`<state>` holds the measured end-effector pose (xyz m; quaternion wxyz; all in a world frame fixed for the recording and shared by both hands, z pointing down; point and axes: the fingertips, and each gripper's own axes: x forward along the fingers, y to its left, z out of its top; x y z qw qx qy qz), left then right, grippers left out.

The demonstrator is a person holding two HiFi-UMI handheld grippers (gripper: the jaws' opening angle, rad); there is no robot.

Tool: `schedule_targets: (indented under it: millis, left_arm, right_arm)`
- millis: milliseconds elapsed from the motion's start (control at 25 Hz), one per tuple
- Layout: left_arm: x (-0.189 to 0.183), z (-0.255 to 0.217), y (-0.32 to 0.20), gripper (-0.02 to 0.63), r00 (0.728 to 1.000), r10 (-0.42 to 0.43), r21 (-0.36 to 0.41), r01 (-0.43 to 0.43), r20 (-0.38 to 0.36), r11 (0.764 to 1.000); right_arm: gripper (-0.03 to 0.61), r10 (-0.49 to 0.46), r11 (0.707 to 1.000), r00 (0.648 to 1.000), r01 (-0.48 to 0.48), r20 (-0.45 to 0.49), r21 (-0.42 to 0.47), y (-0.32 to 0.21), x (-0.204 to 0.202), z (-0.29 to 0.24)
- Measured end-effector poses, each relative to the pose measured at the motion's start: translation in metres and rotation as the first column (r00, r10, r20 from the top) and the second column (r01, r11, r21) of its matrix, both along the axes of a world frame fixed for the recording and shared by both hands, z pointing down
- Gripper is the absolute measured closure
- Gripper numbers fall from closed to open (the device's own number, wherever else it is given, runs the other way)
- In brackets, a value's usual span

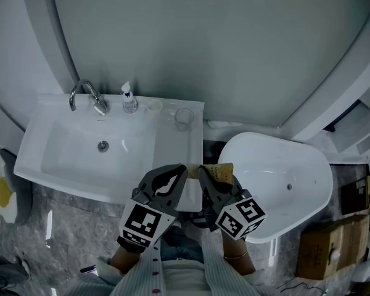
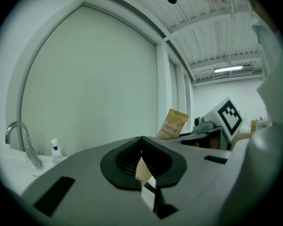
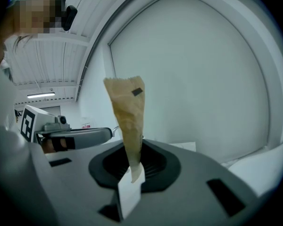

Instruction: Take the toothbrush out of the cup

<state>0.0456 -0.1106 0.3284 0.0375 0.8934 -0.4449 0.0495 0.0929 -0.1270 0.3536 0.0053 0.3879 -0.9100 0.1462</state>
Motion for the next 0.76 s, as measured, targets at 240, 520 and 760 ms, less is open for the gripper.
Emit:
schedule_targets:
  millis: [240, 520, 760]
  left_arm:
    - [0.000, 0.000, -0.003, 0.597, 1.000, 0.007, 0.000, -0.007, -0.002, 1.000]
    - [-0.006, 0.003, -0.005, 0.597, 1.000, 0.006, -0.006, -0.006, -0.005, 1.000]
    - [-0.015, 0.006, -0.010, 0.597, 1.000, -0.004, -0.012, 0.004, -0.008, 1.000]
  right_arm:
    - [0.529, -0.002, 1.000, 1.000, 0.002, -0.006, -0.005, -0.003, -0.002, 0.001]
    - [0.531, -0.007, 1.000, 1.000, 0.007, -0.005, -0.016, -0.006, -0.009, 0.005]
    - [0.531, -0.003, 1.000, 1.000, 0.003, -0.003, -0.025, -0.011, -0.016, 0.009]
